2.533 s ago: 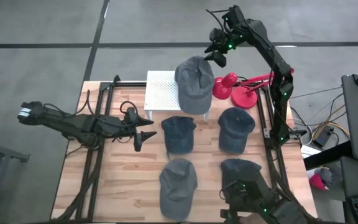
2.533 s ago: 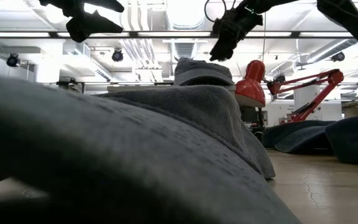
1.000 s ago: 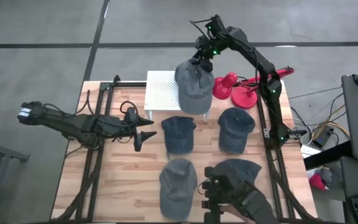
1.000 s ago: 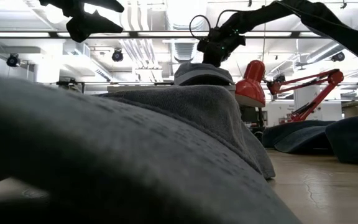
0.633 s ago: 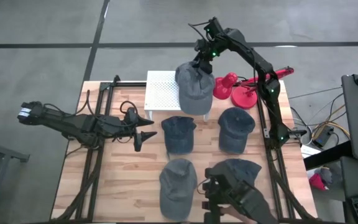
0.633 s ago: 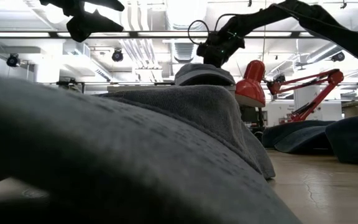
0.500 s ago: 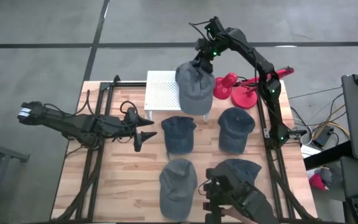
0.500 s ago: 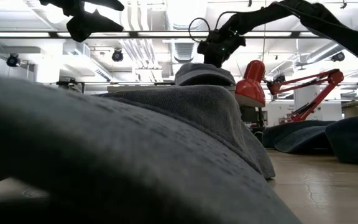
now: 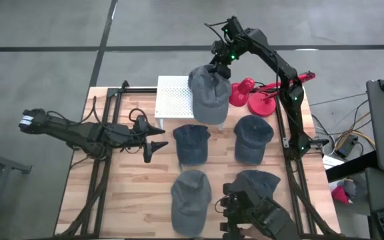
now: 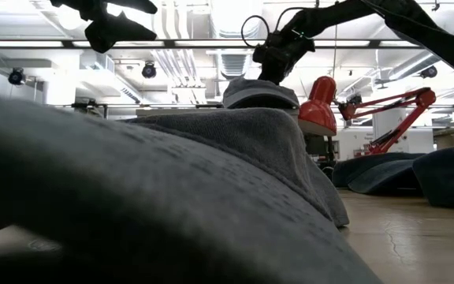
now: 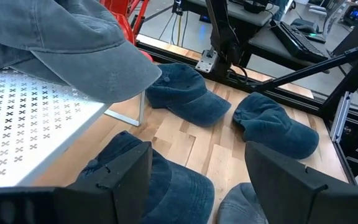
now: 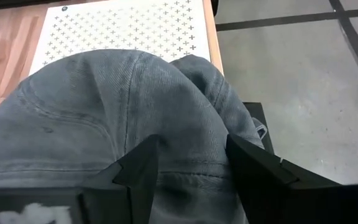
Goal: Pick & Place hat
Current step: Stack the left gray cap on the gray cap on the shelf, then stack the gray cap on the gray cap on the shelf
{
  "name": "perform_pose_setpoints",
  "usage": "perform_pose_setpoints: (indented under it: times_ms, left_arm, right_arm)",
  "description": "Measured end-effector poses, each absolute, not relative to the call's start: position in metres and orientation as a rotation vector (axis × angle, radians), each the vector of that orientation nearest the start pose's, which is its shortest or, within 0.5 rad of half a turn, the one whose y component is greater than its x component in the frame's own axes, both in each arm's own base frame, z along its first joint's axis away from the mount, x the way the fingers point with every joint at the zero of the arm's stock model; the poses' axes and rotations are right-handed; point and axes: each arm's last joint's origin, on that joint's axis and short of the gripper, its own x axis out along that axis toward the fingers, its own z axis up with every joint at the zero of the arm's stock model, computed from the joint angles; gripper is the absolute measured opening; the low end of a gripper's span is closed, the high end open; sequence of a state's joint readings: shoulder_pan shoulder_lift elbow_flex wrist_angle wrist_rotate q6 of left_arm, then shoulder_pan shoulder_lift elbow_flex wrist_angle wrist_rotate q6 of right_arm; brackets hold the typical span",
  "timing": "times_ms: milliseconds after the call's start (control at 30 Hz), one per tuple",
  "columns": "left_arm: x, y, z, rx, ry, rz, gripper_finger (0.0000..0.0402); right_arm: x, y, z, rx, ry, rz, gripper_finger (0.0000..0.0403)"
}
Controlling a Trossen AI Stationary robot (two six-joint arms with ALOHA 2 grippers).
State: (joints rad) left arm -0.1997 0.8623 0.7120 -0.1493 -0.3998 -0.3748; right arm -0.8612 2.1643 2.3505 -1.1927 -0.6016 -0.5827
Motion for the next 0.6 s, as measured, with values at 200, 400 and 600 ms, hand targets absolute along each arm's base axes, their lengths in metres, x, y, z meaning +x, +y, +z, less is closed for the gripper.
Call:
perform_pose_setpoints:
  times_ms: [200, 400, 600]
  left_arm:
    - [0.188, -0.027, 0.299, -0.284, 0.249, 0.233, 0.0262]
    - [0.188, -0.027, 0.299, -0.284, 0.25, 0.232, 0.0262]
    - [0.188, -0.027, 0.299, -0.283, 0.25, 0.232, 0.0262]
  right_arm:
    - [0.302, -0.326, 0.354, 0.11, 0.764, -0.014, 0.0209]
    - [0.3, -0.324, 0.361, 0.088, 0.746, -0.023, 0.0217]
    - [0.295, -0.318, 0.377, 0.031, 0.726, -0.057, 0.0215]
